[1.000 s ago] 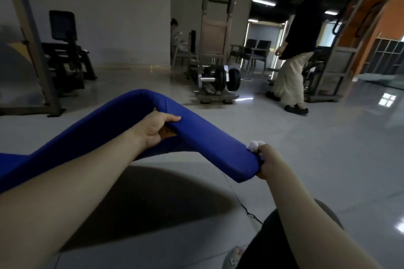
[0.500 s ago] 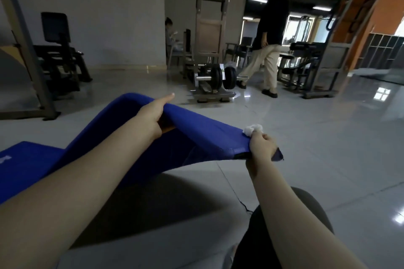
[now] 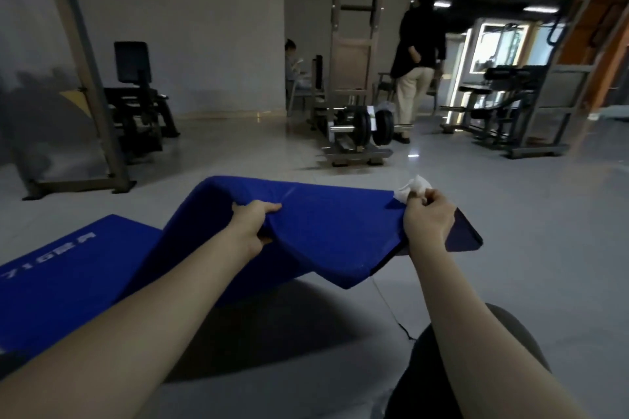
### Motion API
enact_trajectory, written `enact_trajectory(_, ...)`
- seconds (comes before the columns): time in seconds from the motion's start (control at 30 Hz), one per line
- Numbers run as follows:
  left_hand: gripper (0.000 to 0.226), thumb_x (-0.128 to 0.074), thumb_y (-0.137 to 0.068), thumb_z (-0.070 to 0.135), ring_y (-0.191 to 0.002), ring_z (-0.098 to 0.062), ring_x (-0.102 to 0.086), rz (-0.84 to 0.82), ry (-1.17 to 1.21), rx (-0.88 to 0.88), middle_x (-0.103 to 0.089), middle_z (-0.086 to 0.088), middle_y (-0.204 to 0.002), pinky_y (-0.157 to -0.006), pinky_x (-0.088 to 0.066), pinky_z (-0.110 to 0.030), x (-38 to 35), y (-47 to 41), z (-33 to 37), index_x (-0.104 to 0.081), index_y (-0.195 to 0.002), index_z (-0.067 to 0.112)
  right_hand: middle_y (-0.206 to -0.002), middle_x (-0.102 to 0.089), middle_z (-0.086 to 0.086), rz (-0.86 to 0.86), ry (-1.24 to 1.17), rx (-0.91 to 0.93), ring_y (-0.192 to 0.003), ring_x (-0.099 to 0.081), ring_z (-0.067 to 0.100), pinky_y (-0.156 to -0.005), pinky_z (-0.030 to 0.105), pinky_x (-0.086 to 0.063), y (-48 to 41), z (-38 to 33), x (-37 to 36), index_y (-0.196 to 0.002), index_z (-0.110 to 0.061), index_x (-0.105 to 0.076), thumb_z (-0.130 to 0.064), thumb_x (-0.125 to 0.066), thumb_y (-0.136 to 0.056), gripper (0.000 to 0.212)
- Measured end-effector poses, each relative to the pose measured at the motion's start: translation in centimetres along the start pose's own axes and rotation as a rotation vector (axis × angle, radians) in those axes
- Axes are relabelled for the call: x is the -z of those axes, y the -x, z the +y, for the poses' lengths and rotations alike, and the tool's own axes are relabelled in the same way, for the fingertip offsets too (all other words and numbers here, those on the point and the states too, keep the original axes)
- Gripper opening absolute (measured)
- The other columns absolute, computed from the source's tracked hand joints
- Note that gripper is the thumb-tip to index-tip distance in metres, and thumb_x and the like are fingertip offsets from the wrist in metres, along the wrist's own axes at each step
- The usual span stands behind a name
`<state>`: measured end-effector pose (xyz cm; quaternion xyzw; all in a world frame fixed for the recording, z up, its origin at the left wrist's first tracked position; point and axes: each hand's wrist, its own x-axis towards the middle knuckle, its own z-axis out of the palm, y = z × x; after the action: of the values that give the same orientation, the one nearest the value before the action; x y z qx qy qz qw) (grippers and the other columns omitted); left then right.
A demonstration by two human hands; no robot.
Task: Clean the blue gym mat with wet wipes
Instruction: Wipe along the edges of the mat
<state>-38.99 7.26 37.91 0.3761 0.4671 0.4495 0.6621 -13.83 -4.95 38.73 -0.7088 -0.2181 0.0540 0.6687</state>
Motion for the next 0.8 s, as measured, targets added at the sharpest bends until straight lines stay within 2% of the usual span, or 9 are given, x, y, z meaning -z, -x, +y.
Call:
enact_trajectory(0.1,0.071,-0.077,-0.081,0.006,-0.094,-0.027,-0.076,-0.207,0.04,0.033,-0.069,-0.009,-0.122,-0.063,-0.061,-0.036,-3.7,-1.2,-0.3,-0.046,-0.144,0.021,-0.088,-0.064,0.002,0.118,-0.041,0.137,-0.081,-0.061,0.019,-0.063,0.025,-0.043,-1.2,0.3,3.4,-0.091,-0.015,-0.061,-0.022,-0.056,-0.099,0.012)
enact_trajectory(0.17,0.066,-0.074,-0.083,0.003,-0.096,-0.027,-0.075,-0.295,-0.005,-0.004,-0.071,-0.009,-0.12,-0.063,-0.061,-0.035,-7.2,-1.7,0.0,-0.05,-0.142,0.02,-0.097,-0.063,0.006,0.207,-0.054,0.174,-0.084,-0.059,0.018,-0.072,0.026,-0.044,-1.5,0.6,5.6,-0.095,-0.014,-0.06,-0.021,-0.055,-0.1,0.01)
enact_trajectory(0.2,0.064,-0.072,-0.085,0.001,-0.101,-0.028,-0.073,-0.336,-0.047,-0.031,-0.07,-0.009,-0.122,-0.066,-0.062,-0.036,-8.9,-1.9,0.2,-0.05,-0.142,0.02,-0.1,-0.061,0.007,0.257,-0.063,0.183,-0.082,-0.057,0.014,-0.072,0.019,-0.043,-1.7,0.8,6.4,-0.097,-0.013,-0.059,-0.019,-0.055,-0.1,0.009)
enact_trajectory(0.3,0.06,-0.064,-0.089,-0.006,-0.114,-0.031,-0.067,-0.495,-0.153,-0.115,-0.066,-0.015,-0.13,-0.09,-0.059,-0.046,-14.1,-2.0,1.2,-0.049,-0.144,0.014,-0.103,-0.051,0.007,0.416,-0.064,0.224,-0.077,-0.047,0.001,-0.064,0.0,-0.035,-2.3,1.2,8.5,-0.102,-0.01,-0.055,-0.013,-0.054,-0.1,0.004)
enact_trajectory(0.43,0.05,-0.064,-0.089,-0.007,-0.12,-0.027,-0.063,-0.658,-0.302,-0.316,-0.067,-0.009,-0.128,-0.103,-0.05,-0.045,-18.2,-1.2,6.4,-0.058,-0.132,0.017,-0.111,-0.042,0.009,0.508,-0.075,0.194,-0.075,-0.043,0.001,-0.062,0.004,-0.036,-2.4,1.8,7.7,-0.109,-0.011,-0.047,-0.006,-0.047,-0.1,0.01)
enact_trajectory(0.57,0.071,-0.073,-0.083,0.001,-0.121,-0.02,-0.064,-0.759,-0.397,-0.496,-0.066,0.002,-0.134,-0.1,-0.053,-0.038,-16.3,-0.9,13.4,-0.05,-0.145,0.029,-0.113,-0.053,0.014,0.323,-0.114,0.038,-0.08,-0.051,0.018,-0.066,0.026,-0.04,-1.0,1.7,3.2,-0.113,-0.009,-0.044,-0.008,-0.042,-0.102,0.011)
enact_trajectory(0.67,0.077,-0.082,-0.075,0.012,-0.116,-0.013,-0.067,-0.762,-0.501,-0.526,-0.068,0.012,-0.128,-0.09,-0.059,-0.03,-10.9,-1.4,16.6,-0.049,-0.133,0.049,-0.095,-0.058,-0.002,0.086,-0.283,-0.224,-0.074,-0.052,0.01,-0.059,0.02,-0.043,0.9,1.3,-1.8,-0.095,-0.021,-0.048,-0.017,-0.039,-0.106,0.015)
enact_trajectory(0.73,0.09,-0.087,-0.069,0.018,-0.119,-0.015,-0.066,-0.668,-0.545,-0.476,-0.068,0.012,-0.13,-0.093,-0.058,-0.034,-6.0,-2.7,17.0,-0.043,-0.142,0.048,-0.096,-0.056,-0.005,-0.082,-0.323,-0.337,-0.084,-0.053,0.013,-0.061,0.018,-0.044,2.6,1.6,-4.7,-0.093,-0.023,-0.049,-0.015,-0.037,-0.105,0.019)
enact_trajectory(0.8,0.096,-0.09,-0.071,0.026,-0.121,-0.02,-0.063,-0.448,-0.548,-0.403,-0.065,0.01,-0.133,-0.096,-0.054,-0.039,-0.6,-4.4,15.0,-0.038,-0.15,0.041,-0.102,-0.056,-0.002,-0.251,-0.283,-0.371,-0.094,-0.056,0.021,-0.058,0.033,-0.059,4.4,1.6,-6.8,-0.102,-0.017,-0.053,-0.01,-0.038,-0.102,0.017)
